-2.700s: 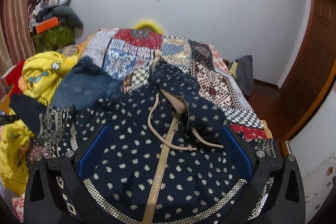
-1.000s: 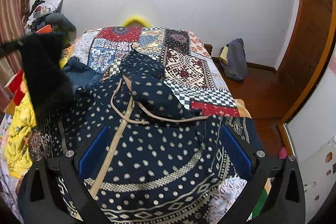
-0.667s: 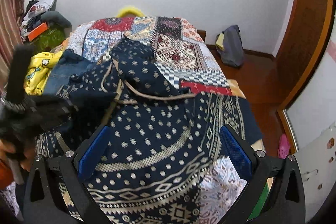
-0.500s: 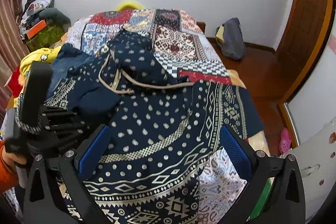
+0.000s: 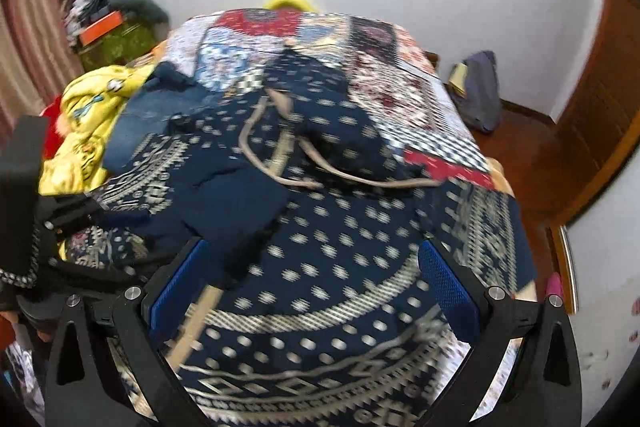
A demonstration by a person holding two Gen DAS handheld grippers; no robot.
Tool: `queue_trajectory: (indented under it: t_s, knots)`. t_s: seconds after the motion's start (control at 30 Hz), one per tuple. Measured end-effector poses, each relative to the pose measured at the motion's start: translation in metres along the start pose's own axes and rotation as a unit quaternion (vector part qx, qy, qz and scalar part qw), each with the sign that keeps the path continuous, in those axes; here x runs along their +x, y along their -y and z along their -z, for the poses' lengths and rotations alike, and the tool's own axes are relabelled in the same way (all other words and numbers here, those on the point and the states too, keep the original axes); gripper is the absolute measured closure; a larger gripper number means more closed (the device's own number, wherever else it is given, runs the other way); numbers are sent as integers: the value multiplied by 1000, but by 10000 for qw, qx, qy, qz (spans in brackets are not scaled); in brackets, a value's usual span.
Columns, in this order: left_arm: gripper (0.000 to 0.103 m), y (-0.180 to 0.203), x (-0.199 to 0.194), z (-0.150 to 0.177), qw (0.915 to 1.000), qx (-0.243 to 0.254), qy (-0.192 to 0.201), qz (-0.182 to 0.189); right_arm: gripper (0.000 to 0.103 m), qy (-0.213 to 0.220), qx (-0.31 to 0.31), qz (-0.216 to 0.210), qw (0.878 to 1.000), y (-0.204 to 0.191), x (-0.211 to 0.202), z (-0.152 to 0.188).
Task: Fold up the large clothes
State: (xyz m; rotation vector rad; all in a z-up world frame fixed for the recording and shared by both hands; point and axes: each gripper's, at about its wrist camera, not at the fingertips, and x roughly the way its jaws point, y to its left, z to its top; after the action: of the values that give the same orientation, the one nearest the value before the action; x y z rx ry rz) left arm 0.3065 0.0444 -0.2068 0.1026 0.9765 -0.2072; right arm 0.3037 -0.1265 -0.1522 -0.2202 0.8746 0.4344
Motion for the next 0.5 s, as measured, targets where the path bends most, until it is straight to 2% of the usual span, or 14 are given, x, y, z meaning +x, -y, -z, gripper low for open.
queue_trajectory:
  t_s: [0.13, 0.27, 0.4, 0.5]
  knots:
    - [49, -44, -13, 17, 9987, -149, 44, -480, 0, -96, -363, -102, 9992, -30, 24, -10]
    - [49, -85, -13, 27, 9964, -675, -36, -503, 1, -288, -638, -161, 9974, -57, 52, -17]
    - [49, -121, 1, 36, 9905, -1284, -164, -466, 2, -554, -907, -281, 9939, -83, 80, -18]
    - [49, -135, 13, 42, 9875, -1445, -277, -565, 8, -707, -1100, -276, 9910, -97, 96, -16]
